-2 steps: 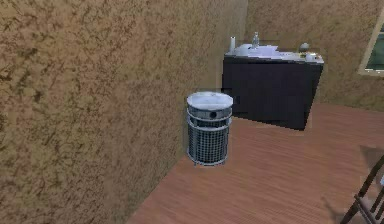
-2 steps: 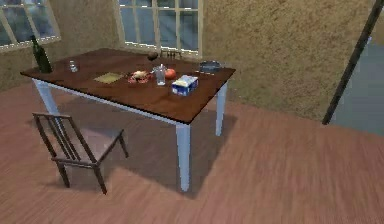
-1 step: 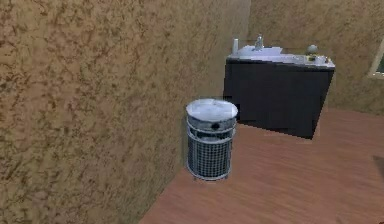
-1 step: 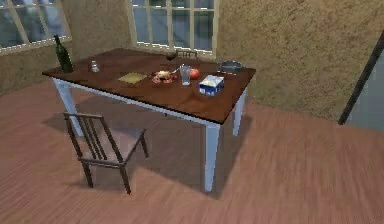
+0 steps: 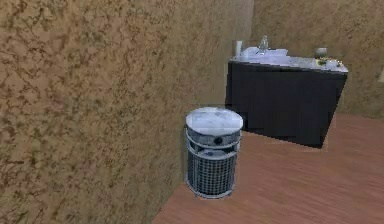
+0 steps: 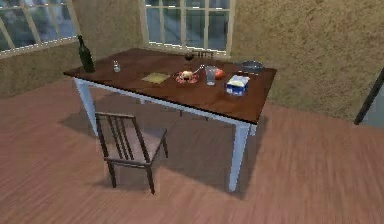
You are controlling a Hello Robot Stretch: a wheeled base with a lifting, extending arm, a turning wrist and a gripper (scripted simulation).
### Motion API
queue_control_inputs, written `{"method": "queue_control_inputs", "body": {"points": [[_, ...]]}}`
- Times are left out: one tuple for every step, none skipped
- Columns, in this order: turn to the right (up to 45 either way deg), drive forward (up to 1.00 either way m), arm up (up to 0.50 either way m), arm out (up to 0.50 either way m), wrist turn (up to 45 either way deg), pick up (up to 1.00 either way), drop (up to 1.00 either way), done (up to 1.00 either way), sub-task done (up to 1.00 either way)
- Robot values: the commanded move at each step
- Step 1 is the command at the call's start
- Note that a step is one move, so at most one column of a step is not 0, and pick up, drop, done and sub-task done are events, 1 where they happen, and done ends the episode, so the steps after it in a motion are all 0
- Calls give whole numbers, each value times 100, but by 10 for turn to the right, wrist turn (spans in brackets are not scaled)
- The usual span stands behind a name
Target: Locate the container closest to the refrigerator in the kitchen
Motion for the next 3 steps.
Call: {"method": "queue_control_inputs", "body": {"points": [[240, 0, 0, 0, 0, 0, 0, 0, 0], [0, 65, 0, 0, 0, 0, 0, 0, 0], [450, 0, 0, 0, 0, 0, 0, 0, 0]]}}
